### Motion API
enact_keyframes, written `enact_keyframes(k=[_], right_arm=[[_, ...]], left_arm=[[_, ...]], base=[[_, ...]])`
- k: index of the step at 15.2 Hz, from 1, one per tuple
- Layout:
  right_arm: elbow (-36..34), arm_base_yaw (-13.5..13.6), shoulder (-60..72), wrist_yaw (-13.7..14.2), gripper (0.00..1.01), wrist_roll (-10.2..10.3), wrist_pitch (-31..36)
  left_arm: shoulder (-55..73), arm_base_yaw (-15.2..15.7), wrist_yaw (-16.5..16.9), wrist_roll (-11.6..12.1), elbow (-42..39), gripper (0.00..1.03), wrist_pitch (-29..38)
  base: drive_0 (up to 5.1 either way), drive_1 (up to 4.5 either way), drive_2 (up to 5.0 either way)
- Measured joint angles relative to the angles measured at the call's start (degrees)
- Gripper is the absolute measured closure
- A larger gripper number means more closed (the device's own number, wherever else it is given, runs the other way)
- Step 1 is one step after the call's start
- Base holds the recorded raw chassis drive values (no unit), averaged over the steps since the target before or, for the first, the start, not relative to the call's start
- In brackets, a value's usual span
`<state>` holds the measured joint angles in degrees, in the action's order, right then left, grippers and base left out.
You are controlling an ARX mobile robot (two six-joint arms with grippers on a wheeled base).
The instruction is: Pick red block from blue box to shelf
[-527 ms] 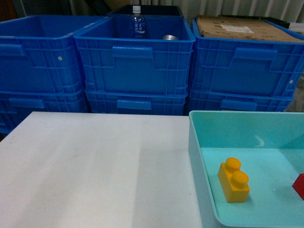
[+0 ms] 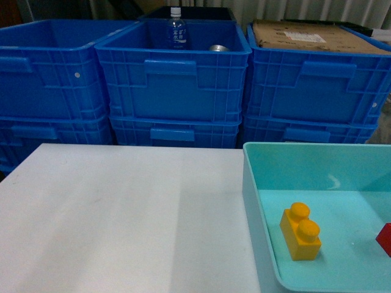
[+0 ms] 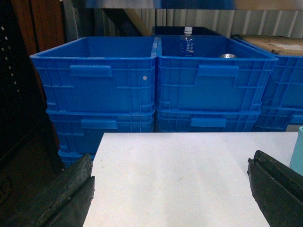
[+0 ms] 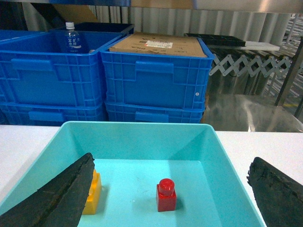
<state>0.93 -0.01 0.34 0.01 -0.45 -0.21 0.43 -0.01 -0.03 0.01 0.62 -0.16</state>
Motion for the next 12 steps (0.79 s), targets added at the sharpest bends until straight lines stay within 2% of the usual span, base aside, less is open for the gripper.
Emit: enact_keyframes(k=[12], right_arm=[[0.00,0.00,0.00,0.00,0.03,0.00,0.00]], left_arm=[[0.00,0.00,0.00,0.00,0.00,0.05,0.00]], base=[[0.0,0.00,0.0]])
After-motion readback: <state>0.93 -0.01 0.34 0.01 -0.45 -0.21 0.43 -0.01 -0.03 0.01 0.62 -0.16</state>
